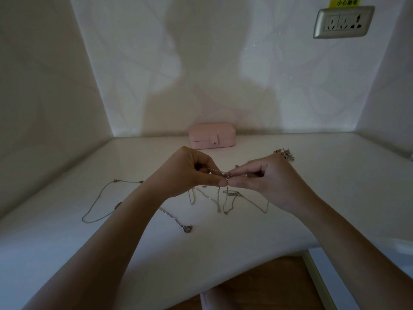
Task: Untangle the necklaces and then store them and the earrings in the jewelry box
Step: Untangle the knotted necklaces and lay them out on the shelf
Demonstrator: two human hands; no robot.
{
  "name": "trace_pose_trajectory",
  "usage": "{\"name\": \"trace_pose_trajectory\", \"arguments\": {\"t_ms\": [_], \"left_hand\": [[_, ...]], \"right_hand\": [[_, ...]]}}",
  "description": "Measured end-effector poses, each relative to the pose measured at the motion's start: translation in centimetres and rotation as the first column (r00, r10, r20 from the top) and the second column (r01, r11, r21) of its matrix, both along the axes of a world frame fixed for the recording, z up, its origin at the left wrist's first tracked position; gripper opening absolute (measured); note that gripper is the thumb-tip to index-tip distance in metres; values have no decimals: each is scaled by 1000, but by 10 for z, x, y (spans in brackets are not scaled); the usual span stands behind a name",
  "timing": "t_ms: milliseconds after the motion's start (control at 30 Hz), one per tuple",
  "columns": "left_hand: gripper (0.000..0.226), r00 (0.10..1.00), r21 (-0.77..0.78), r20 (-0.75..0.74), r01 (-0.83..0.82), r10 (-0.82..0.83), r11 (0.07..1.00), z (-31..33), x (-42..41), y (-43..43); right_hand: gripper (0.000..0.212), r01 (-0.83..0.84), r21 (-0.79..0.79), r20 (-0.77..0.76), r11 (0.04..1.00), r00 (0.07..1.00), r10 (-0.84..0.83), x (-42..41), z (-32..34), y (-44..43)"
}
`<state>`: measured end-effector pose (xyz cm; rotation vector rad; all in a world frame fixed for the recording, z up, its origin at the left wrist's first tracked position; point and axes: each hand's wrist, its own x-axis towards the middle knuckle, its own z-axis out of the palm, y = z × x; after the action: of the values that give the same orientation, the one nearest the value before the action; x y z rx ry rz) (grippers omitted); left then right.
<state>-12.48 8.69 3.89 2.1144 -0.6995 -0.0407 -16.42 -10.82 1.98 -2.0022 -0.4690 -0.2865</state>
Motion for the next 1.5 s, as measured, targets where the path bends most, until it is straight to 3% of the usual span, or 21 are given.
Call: {"name": "trace_pose_trajectory", "arguments": {"t_ms": [267, 467, 533, 633, 767, 867, 933, 1033, 1133, 1267, 1500], "left_hand": [[31, 995, 21, -63, 79, -77, 997, -1, -1, 1], [20, 996, -16, -40, 81, -82, 997, 1, -1, 2], [23, 996, -21, -40, 77, -78, 997, 2, -1, 4], [28, 994, 9, -80, 82, -81, 997, 3, -1, 5], [18, 979, 98, -154, 147, -131, 984, 3, -4, 4], [18, 950, 108, -239, 233, -202, 966, 4, -6, 5], [20, 926, 76, -285, 278, -247, 957, 4, -7, 6], [18, 906, 18, -313, 304, -283, 953, 4, -8, 6], [20, 892, -44, -326, 318, -314, 947, 4, -8, 6], [13, 912, -97, -299, 265, -282, 959, 6, -6, 9], [8, 942, -176, -250, 182, -223, 967, 8, -4, 12]], "right_hand": [[4, -74, 168, -175, 983, 979, 103, -4, -2, 4], [18, -169, 215, -311, 962, 922, 231, -9, 0, 8], [23, -173, 184, -297, 967, 929, 223, -11, 2, 5], [13, -104, 152, -222, 983, 965, 137, -10, 2, 2], [3, -21, -5, -83, 1000, 996, 21, -10, 4, 1], [6, -14, -60, -71, 998, 997, 10, -13, 6, 4], [12, -30, -39, -126, 999, 992, 25, -17, 7, 9], [16, -40, 135, -268, 990, 960, 75, -19, 7, 16], [15, -33, 247, -307, 968, 945, 111, -19, 7, 20], [12, -68, 247, -225, 967, 966, 126, -21, 8, 18], [8, 20, 161, -75, 987, 997, -8, -22, 7, 9]]}}
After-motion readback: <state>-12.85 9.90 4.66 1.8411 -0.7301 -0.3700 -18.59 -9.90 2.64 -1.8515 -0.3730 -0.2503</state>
